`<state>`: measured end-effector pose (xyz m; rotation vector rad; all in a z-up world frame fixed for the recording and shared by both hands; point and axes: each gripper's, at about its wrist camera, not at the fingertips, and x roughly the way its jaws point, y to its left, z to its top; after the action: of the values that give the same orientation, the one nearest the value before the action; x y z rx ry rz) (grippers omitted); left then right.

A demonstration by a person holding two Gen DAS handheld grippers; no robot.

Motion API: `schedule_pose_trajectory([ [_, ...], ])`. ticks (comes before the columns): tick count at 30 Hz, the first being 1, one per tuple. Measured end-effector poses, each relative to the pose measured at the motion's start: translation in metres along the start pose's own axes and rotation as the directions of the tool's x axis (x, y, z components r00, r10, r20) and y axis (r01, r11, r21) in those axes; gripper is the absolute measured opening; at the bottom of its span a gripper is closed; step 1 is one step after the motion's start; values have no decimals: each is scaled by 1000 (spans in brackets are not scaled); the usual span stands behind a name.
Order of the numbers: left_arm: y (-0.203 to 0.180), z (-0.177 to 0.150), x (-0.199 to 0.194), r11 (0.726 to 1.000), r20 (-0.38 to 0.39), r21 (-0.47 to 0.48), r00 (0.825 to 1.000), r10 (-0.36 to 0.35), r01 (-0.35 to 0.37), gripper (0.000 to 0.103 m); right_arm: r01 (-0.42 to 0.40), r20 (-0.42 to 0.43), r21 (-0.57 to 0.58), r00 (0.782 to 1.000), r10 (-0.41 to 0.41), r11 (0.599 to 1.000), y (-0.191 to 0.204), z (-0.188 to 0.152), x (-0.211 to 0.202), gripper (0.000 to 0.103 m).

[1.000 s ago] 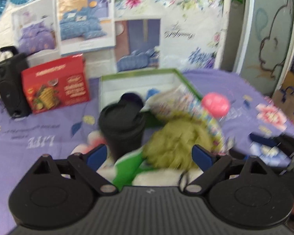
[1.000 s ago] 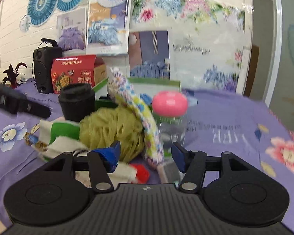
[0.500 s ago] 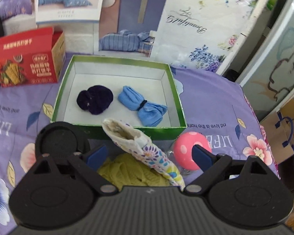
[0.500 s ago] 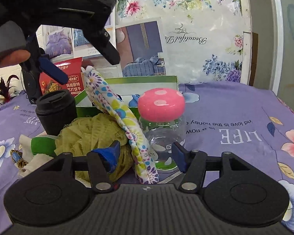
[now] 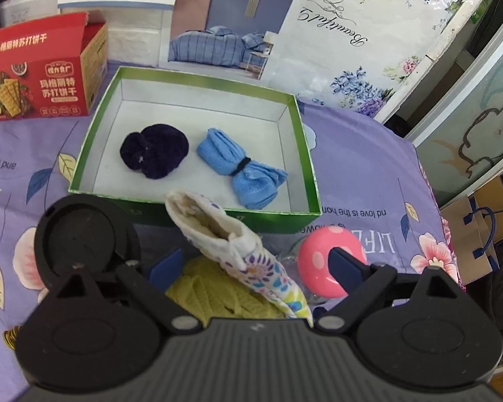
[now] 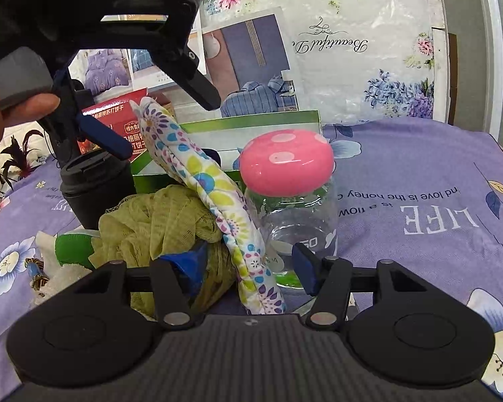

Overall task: Organize soft objects
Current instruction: 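Carry the floral cloth into the green box and open the right gripper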

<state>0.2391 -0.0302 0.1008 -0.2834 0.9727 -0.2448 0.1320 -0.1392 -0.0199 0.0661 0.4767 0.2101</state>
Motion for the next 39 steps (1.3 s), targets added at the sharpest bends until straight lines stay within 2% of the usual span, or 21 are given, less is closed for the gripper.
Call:
schedule_pose_trajectory([
  [5, 9, 0, 6, 998, -24, -52, 999, -38, 37, 87, 20, -14, 6, 1000, -20, 1000, 0, -4, -2, 44],
  [6, 10, -1, 7, 998, -28, -60, 999, -39, 37, 78, 31, -14, -3, 999, -31, 1000, 1, -4, -1, 45],
  [7, 11, -1, 8, 998, -31, -60, 999, -38, 36, 73, 36, -16, -8, 999, -36, 999, 3, -4, 0, 45],
  [10, 10, -3, 11, 998, -42, -58, 998, -36, 34, 73, 45, -15, -41, 999, -45, 998, 8, -5, 2, 45],
  [12, 11, -4, 11, 998, -43, -56, 998, -37, 35, 71, 49, 31, -56, 998, -47, 997, 9, -6, -1, 43],
  [13, 11, -3, 12, 998, -45, -52, 998, -37, 35, 57, 48, 43, -50, 998, -46, 998, 8, -6, 0, 40],
  [14, 11, -3, 12, 998, -51, -47, 998, -38, 35, 40, 33, 48, -54, 998, -30, 998, 7, -6, 1, 30],
  [15, 11, -3, 14, 998, -69, -41, 997, -42, 39, 10, 10, 47, -55, 999, -8, 998, 5, -7, 2, 21],
  [16, 12, -4, 15, 998, -86, -41, 995, -50, 47, 8, -7, 36, -43, 999, 8, 999, 3, -9, 4, 7],
  [19, 11, -11, 8, 997, -70, -31, 995, -67, 65, 8, -18, 41, -25, 999, 19, 1000, 2, -14, -3, 0],
  [24, -2, -11, -20, 993, -32, 12, 993, -115, 116, 8, 7, 101, -52, 995, -2, 999, 6, -6, -26, 0],
  [28, -18, -10, -51, 986, 18, 67, 988, -156, 155, 8, 12, 180, -77, 984, 2, 997, 9, 14, -46, 0],
  [33, -33, 3, -89, 974, 102, 127, 975, -200, 186, 7, 51, 268, -172, 963, -3, 984, 15, 56, -55, 0],
  [39, -48, 47, -116, 966, 213, 203, 955, -206, 163, 7, 89, 335, -321, 942, 25, 943, 30, 124, -27, 0],
])
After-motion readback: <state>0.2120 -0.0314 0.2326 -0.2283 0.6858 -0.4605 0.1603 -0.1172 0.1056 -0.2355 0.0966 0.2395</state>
